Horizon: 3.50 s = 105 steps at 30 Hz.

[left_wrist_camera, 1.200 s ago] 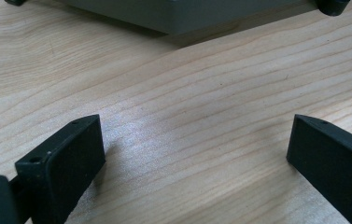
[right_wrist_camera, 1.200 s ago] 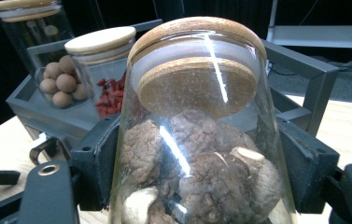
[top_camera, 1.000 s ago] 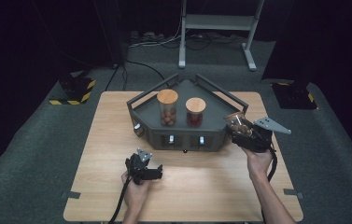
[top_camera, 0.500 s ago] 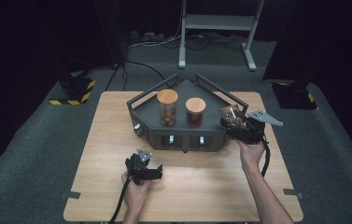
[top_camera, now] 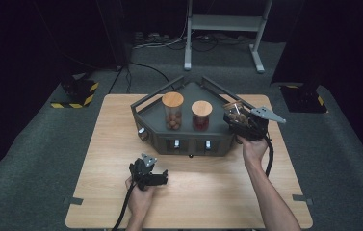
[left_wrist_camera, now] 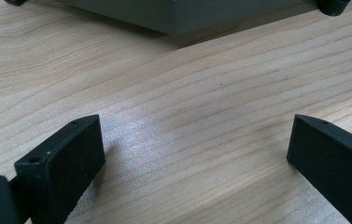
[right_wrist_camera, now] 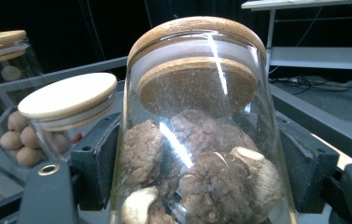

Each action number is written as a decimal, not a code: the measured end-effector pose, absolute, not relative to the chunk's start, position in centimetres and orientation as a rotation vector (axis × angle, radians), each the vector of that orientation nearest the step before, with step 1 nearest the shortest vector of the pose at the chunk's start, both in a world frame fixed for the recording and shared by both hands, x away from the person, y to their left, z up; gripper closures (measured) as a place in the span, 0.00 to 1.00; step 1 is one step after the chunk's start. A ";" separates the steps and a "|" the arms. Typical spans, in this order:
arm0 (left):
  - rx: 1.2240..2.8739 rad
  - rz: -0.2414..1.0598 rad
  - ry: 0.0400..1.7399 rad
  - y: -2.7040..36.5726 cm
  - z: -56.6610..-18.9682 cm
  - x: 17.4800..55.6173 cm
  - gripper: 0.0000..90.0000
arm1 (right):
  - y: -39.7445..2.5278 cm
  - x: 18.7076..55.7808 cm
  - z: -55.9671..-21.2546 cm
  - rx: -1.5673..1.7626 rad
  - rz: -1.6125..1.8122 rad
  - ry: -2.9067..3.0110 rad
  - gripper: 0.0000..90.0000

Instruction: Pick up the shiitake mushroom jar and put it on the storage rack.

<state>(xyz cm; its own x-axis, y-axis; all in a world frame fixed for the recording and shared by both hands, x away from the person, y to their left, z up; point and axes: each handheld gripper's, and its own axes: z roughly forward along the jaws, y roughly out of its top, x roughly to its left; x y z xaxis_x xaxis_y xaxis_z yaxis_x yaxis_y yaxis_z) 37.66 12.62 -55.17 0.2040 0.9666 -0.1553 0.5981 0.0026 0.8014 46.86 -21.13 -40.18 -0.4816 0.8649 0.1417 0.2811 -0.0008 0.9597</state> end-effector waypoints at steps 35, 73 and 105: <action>1.531 0.577 1.514 11.7 -55.4 37.9 0.04 | -19.1 50.3 -41.9 1.160 1.497 1.794 0.28; 1.524 0.576 1.518 11.6 -55.4 38.0 0.03 | -19.0 47.8 -43.0 1.077 1.518 1.781 0.28; 1.535 0.579 1.516 11.6 -55.4 38.1 0.03 | -19.1 46.1 -41.8 1.051 1.456 1.766 0.28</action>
